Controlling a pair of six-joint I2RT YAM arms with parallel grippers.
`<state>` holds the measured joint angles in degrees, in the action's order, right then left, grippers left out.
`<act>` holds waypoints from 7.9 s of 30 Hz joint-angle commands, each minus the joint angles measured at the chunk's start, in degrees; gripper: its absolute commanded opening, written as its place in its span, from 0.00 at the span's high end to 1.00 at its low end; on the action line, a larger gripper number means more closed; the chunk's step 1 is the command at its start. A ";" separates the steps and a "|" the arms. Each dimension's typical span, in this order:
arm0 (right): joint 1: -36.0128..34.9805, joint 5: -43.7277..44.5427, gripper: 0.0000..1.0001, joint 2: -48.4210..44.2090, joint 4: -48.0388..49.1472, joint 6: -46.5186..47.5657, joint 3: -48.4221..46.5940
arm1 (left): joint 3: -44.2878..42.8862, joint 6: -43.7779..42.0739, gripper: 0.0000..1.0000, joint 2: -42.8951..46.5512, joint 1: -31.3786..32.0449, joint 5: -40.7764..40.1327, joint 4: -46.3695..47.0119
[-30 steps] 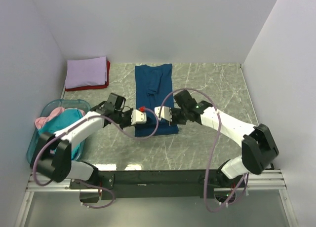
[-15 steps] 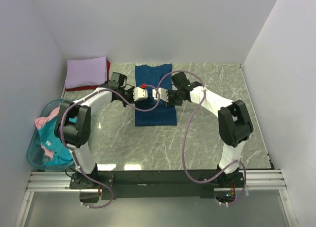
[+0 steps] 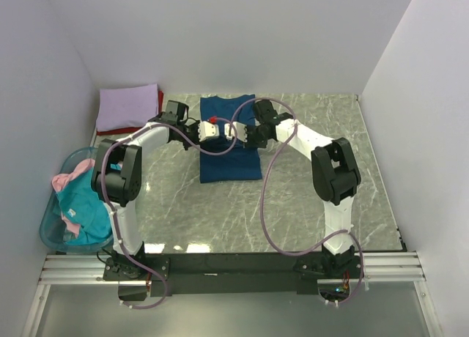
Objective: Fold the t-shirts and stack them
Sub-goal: Fold the tshirt
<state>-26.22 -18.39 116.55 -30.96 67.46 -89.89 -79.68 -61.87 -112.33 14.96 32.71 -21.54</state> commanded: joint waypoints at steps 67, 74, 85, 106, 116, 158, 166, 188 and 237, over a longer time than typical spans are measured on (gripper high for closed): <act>10.84 -25.91 0.54 -4.76 8.90 -75.55 24.32 | 30.73 79.45 0.74 7.57 -5.73 15.28 18.39; 10.92 -25.03 1.00 -5.54 8.46 -73.79 25.81 | 29.50 75.32 0.94 7.48 -6.61 15.46 13.02; 9.69 -26.26 1.00 -8.89 1.61 -68.26 29.25 | 30.11 70.48 0.99 9.50 -7.31 14.05 4.50; 1.62 -36.72 0.79 -11.09 33.32 -99.10 30.12 | 33.89 105.63 0.94 8.55 3.49 22.67 46.58; 2.83 -30.39 0.81 0.08 27.45 -91.73 31.52 | 33.36 97.03 0.94 -1.39 -0.27 18.27 35.09; 15.93 -31.79 0.67 15.31 25.43 -91.29 -5.04 | 10.76 110.83 0.69 -15.21 -13.73 20.72 52.39; 14.71 -28.37 0.42 -6.04 5.51 -68.13 -0.83 | 14.90 71.45 0.48 10.77 -13.99 25.12 22.05; -14.12 6.70 0.42 -36.93 20.32 -18.95 46.20 | 49.88 -9.59 0.45 44.40 -1.79 13.17 8.44; -11.93 6.27 1.00 -30.94 15.77 -19.20 38.76 | 34.09 -10.12 1.00 30.33 1.92 8.76 0.64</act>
<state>-39.92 -9.02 90.06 -8.97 52.21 -45.56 -40.01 -74.19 -85.27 17.69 36.38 -14.68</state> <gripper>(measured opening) 0.060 0.013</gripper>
